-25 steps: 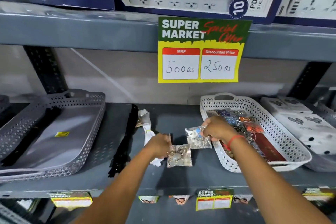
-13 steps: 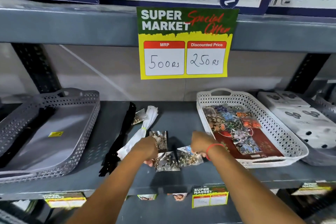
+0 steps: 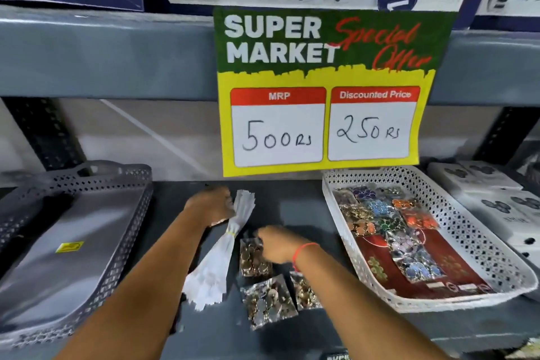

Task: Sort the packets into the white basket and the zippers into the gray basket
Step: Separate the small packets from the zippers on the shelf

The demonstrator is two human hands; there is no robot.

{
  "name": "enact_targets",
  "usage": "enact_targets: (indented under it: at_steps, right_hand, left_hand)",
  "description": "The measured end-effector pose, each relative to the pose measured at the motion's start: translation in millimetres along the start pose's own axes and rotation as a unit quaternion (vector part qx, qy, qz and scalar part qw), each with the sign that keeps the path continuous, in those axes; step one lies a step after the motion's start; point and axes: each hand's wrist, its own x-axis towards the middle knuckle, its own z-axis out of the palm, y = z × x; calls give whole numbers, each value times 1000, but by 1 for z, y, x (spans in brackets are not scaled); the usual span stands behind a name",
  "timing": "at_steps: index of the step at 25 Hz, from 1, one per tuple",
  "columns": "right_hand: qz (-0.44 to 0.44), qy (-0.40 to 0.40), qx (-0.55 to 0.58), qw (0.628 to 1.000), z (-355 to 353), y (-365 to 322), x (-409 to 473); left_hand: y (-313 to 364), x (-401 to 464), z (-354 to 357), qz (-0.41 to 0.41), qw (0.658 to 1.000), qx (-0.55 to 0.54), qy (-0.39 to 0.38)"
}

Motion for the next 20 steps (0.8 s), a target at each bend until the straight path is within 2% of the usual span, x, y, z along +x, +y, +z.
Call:
enact_targets:
  at_steps: [3, 7, 9, 12, 14, 16, 17, 19, 20]
  right_hand:
    - [31, -14, -24, 999, 4, -2, 12]
    - [77, 12, -28, 997, 4, 1, 10]
    - [92, 31, 18, 995, 7, 5, 8]
    - [116, 84, 175, 974, 4, 15, 0]
    - [123, 130, 270, 946, -6, 23, -6]
    - [125, 159, 330, 922, -20, 29, -14]
    - [131, 168, 346, 914, -27, 33, -19]
    - [143, 179, 355, 906, -39, 43, -27]
    - [152, 183, 336, 911, -43, 49, -32]
  left_hand:
    - [-5, 25, 6, 72, 995, 29, -66]
    - [-9, 32, 15, 105, 980, 95, -142]
    - [-13, 29, 9, 93, 979, 135, -119]
    - [-20, 27, -15, 53, 994, 81, -57]
    - [-19, 21, -37, 38, 999, 0, 1]
    - [-14, 11, -53, 25, 989, -142, 35]
    - [-10, 4, -55, 5, 967, -252, 40]
    - [4, -13, -50, -62, 884, -463, 7]
    - [12, -21, -41, -88, 841, -533, -24]
